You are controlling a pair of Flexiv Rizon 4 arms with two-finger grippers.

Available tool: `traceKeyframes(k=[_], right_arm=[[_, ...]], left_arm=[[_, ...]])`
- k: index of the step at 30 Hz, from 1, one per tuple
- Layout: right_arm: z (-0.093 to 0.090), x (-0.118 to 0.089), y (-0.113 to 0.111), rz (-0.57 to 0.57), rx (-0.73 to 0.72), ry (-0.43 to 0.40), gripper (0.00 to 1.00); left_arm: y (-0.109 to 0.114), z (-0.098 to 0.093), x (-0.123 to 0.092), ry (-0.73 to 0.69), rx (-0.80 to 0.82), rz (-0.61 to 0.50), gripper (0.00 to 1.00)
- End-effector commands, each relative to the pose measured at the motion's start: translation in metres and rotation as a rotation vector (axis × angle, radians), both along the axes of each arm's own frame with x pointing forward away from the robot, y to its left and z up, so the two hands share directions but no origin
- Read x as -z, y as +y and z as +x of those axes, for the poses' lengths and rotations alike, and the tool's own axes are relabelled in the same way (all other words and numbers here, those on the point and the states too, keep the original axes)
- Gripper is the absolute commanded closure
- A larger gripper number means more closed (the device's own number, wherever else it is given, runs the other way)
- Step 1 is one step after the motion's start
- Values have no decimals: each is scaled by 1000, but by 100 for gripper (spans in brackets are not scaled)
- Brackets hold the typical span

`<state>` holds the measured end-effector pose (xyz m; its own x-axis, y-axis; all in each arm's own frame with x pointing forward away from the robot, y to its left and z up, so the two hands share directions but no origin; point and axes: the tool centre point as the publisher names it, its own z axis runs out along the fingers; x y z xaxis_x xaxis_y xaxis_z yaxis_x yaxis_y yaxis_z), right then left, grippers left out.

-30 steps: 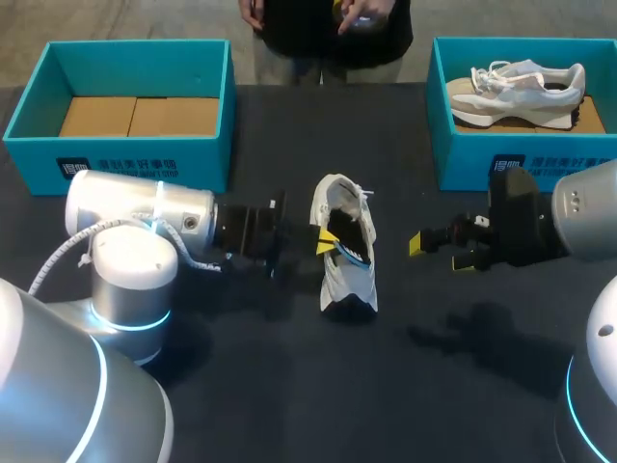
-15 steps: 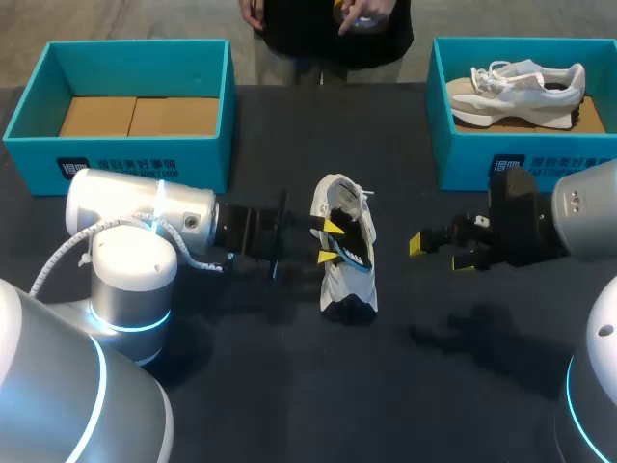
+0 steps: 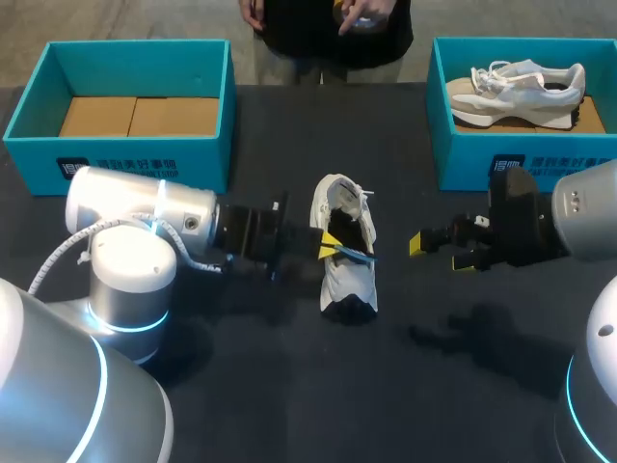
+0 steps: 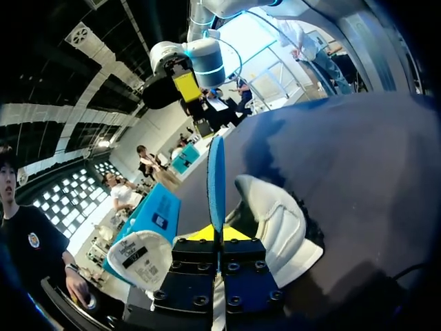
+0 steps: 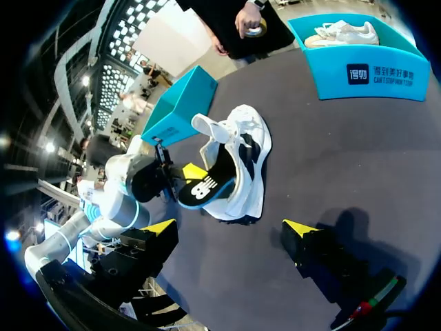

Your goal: Take the shoe out of the shoebox, open the shoe tongue, remove and reinsert the insole, then place the shoe into the shoebox

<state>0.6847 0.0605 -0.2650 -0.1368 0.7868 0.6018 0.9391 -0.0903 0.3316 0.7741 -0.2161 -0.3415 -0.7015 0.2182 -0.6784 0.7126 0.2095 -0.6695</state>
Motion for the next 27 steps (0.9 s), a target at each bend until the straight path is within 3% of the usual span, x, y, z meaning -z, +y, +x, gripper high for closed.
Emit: traceKeyframes(k=[1, 11, 12, 13, 14, 25, 27], right_arm=[[-2, 0, 0, 0, 2, -1, 0], [-2, 0, 0, 0, 2, -1, 0], [-2, 0, 0, 0, 2, -1, 0], [-2, 0, 0, 0, 2, -1, 0], [-2, 0, 0, 0, 2, -1, 0], [-2, 0, 0, 0, 2, -1, 0], [-2, 0, 0, 0, 2, -1, 0]], left_arm=[[-1, 6, 3, -17, -12, 14, 100], [-1, 13, 10, -12, -19, 28, 100], [-1, 12, 8, -12, -19, 25, 85], [0, 10, 5, -13, -18, 22, 54], [0, 9, 3, -7, -16, 11, 51], [-5, -6, -12, -5, 25, -20, 62], [-8, -7, -9, -3, 32, -13, 72]])
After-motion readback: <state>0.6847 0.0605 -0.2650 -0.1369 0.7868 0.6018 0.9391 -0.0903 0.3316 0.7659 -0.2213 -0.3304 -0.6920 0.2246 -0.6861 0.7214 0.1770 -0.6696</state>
